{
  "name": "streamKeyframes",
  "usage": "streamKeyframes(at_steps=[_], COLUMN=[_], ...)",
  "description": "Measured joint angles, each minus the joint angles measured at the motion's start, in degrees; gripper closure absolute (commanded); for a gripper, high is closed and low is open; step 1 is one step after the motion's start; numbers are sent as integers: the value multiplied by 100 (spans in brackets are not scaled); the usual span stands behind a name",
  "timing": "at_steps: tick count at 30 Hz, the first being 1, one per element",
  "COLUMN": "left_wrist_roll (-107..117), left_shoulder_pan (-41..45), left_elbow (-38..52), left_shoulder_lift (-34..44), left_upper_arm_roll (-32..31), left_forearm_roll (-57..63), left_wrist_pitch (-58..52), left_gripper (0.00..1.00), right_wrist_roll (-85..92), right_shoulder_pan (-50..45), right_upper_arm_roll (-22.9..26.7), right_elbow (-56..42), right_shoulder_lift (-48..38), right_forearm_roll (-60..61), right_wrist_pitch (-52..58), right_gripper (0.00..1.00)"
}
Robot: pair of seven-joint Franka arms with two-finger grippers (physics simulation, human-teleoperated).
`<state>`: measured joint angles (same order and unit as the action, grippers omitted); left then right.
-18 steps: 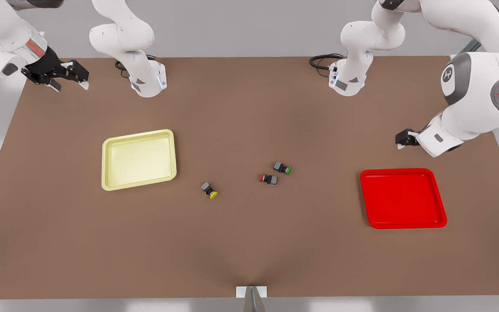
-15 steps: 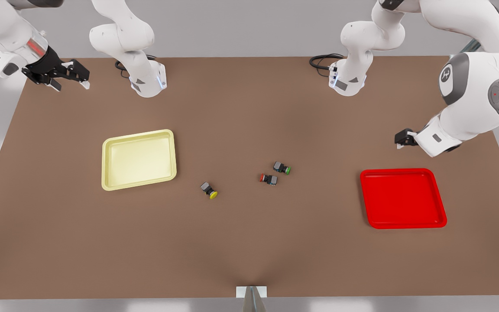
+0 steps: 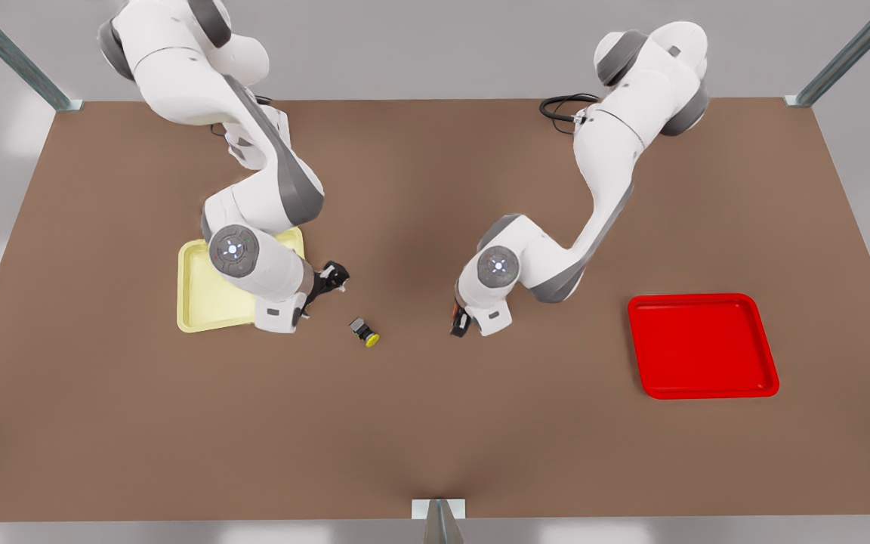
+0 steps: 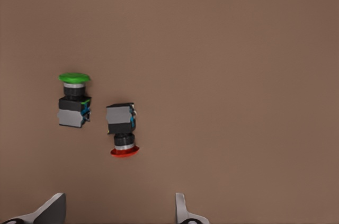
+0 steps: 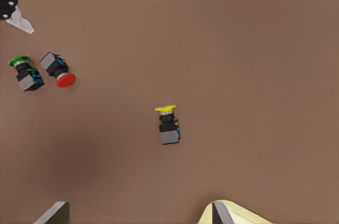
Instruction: Place the switches on the corresponding trays according to their colors
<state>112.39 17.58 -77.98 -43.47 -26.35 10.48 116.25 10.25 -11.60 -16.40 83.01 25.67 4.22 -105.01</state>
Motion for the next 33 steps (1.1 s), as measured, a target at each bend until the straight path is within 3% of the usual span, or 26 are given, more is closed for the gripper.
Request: streamKeyframes(at_steps=[3,12,17,20,29,33], left_wrist_roll=[-66,271,156,104,276,530], left_shoulder_pan=[-3,-52,-188,-185,-185,-133], left_elbow=[-339,-1347,-1835,-2016,-2169,-2160], left_shoulder_lift=[-88,-75,200,164,198,148], left_upper_arm_roll=[-10,210,424,473,473,456], left_forearm_roll=[457,696,703,708,695,659], left_wrist_pitch=[343,1789,2110,2341,2260,2347], left_gripper=[0,0,1,11,15,15], right_wrist_roll=[-3,-88,-401,-402,-559,-858], right_shoulder_pan=[-153,-290,-388,-325,-381,-430], right_upper_arm_roll=[-275,-223,-250,-250,-113,-39], right_elbow=[-554,-507,-404,300,338,483], right_shoulder_lift=[802,1801,1884,1795,1885,1902], right_forearm_roll=[-211,-486,-457,-457,-514,-1099], right_wrist_pitch=[-46,-819,-1070,-1690,-1884,-1900], right_gripper=[0,0,0,0,0,0])
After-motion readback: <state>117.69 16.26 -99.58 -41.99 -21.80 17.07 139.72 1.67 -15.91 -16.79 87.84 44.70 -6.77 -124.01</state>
